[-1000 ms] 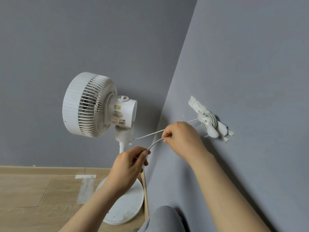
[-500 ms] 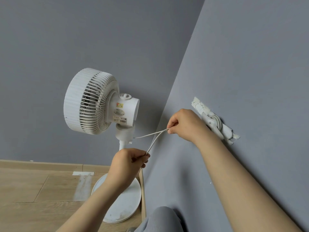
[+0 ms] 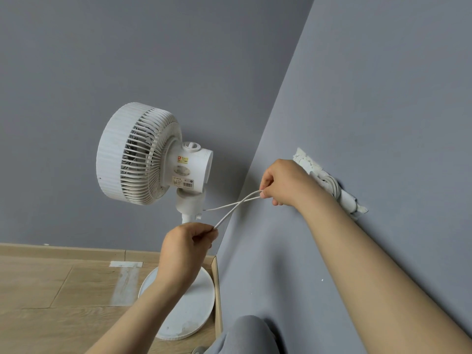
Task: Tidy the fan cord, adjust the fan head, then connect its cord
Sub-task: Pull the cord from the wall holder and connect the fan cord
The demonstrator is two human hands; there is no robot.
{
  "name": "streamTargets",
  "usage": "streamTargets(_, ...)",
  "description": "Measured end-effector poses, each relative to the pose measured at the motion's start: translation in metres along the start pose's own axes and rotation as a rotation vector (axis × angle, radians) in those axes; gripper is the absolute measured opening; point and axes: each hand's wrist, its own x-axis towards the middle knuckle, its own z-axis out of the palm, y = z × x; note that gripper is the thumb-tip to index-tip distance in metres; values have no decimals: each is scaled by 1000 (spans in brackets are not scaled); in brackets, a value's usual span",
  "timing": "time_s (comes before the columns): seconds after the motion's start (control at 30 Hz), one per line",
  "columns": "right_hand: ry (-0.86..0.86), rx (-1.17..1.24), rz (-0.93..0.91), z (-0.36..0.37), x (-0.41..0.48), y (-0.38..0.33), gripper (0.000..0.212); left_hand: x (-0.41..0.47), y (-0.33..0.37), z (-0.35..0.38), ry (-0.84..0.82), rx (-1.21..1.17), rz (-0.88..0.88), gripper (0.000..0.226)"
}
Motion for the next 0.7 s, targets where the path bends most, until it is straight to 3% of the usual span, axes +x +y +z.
streamTargets(0.23,151,-115,138,-11,25,8,13,-5,4,-1,-76,-44,73,8)
streamTargets(0.47,-23,-177,148,-37,37,14,12,-4,7,-4,-111,-87,38,6)
streamTargets(0.7,-55,-358,191,-53,43,18,25,-5,6,-3,-127,-105,34,5)
